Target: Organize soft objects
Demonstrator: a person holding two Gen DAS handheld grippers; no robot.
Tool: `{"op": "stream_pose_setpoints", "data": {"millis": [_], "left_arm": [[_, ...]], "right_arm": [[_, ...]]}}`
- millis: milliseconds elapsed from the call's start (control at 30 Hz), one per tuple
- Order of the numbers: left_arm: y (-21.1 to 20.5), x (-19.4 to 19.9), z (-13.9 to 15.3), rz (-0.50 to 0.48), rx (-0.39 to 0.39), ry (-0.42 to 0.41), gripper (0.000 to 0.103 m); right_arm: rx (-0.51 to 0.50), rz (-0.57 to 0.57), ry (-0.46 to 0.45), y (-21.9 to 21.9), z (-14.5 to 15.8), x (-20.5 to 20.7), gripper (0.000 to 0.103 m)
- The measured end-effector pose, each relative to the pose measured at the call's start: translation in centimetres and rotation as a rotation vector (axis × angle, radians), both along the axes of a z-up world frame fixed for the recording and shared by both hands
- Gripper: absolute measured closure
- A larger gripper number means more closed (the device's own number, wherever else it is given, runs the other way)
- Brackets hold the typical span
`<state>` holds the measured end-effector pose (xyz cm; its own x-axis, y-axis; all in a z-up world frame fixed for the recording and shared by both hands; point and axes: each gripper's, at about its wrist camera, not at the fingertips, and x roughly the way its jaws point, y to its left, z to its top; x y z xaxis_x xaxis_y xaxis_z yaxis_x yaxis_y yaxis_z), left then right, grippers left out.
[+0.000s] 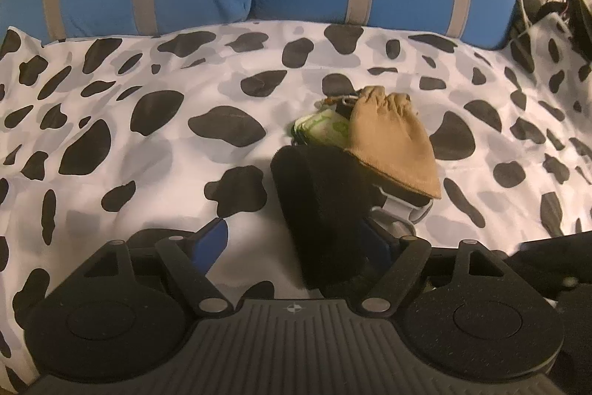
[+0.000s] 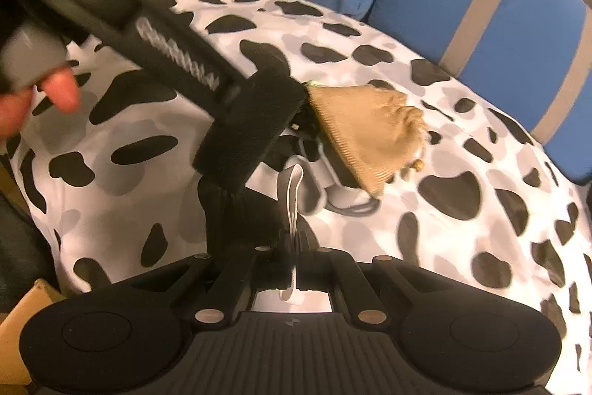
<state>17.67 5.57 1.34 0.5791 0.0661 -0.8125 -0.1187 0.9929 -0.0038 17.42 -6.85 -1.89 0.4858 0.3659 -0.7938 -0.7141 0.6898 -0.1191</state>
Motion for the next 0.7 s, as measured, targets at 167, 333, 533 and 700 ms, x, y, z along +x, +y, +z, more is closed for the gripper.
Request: {"op": "stream_pose_setpoints", "data": {"millis": [167,333,533,700], "left_arm": [[-1.0,0.6,-0.4,-0.006,-0.005,0.0,0.024],[-2.8,1.4,-1.1,-0.042,0.023,0.012,0.024],[-4.6,2.5,-2.3,-0.071,0.11,0.027,0.024],[-5.0,3.5,-3.2,-0.055,0.176,0.03,0.025]], "right_arm": [[0.041,-0.079,0.005,-2.7,1.7,-0.1,0.099],[0.072,-0.165,0.015,-5.5,3.0,0.0,0.099],[0.086,-0.242,0.01,-8.2,3.8,-0.2,0.099],[0.104,-0.272,0.014,-9.5,4.1,-0.1,0.099]]}}
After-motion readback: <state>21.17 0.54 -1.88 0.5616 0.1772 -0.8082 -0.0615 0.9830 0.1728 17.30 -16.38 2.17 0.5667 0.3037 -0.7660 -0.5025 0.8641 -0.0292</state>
